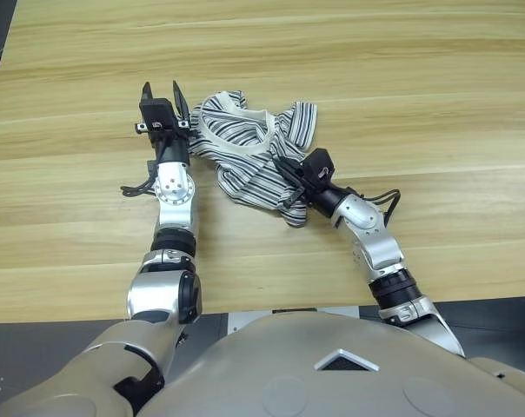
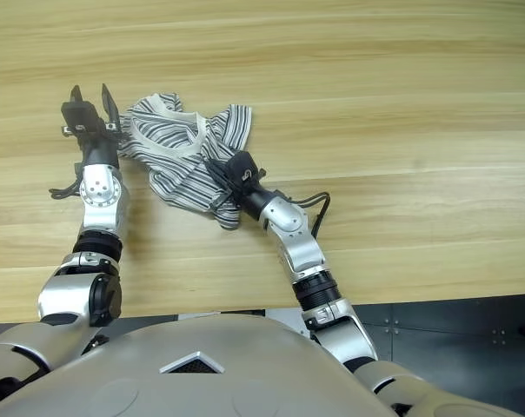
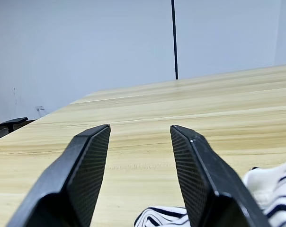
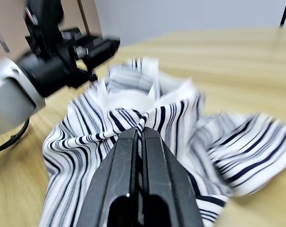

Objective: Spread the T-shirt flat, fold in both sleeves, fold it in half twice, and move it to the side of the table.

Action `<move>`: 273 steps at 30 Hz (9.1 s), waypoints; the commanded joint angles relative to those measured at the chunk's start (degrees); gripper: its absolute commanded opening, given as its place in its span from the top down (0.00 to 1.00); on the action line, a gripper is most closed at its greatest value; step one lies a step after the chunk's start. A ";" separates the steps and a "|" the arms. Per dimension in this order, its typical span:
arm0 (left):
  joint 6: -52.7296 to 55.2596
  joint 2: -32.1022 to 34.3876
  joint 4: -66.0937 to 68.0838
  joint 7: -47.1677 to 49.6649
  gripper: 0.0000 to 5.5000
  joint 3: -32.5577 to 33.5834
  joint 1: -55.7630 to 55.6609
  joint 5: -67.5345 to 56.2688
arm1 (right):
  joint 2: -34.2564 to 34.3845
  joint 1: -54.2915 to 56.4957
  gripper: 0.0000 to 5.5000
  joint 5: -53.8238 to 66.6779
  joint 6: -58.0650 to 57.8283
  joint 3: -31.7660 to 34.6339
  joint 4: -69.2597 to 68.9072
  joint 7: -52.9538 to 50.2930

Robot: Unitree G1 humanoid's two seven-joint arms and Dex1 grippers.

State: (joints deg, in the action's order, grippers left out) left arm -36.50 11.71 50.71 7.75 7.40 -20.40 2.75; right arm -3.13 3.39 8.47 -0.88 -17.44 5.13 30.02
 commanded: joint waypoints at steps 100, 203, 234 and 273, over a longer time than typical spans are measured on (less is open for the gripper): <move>50.84 26.93 -40.75 -96.77 0.57 -18.30 8.73 -23.48 | -45.68 -0.28 0.98 -0.66 -6.34 2.68 0.54 45.24; 13.40 51.62 -57.94 -69.86 0.98 -30.62 13.31 -8.12 | -27.83 4.52 0.98 8.15 -10.42 8.39 0.05 58.48; 17.60 32.38 -41.11 -66.69 0.55 -21.83 11.89 -7.77 | -27.74 10.09 0.60 7.47 -1.79 10.99 7.72 40.29; 6.69 37.45 -37.64 -66.64 0.55 -25.80 18.35 -3.91 | -35.94 7.75 0.60 0.27 16.82 5.78 12.16 33.91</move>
State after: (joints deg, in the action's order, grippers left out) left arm -32.05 46.22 19.48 -57.47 -18.30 -4.48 -2.04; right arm -38.70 10.61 7.95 16.76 -13.45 18.67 63.85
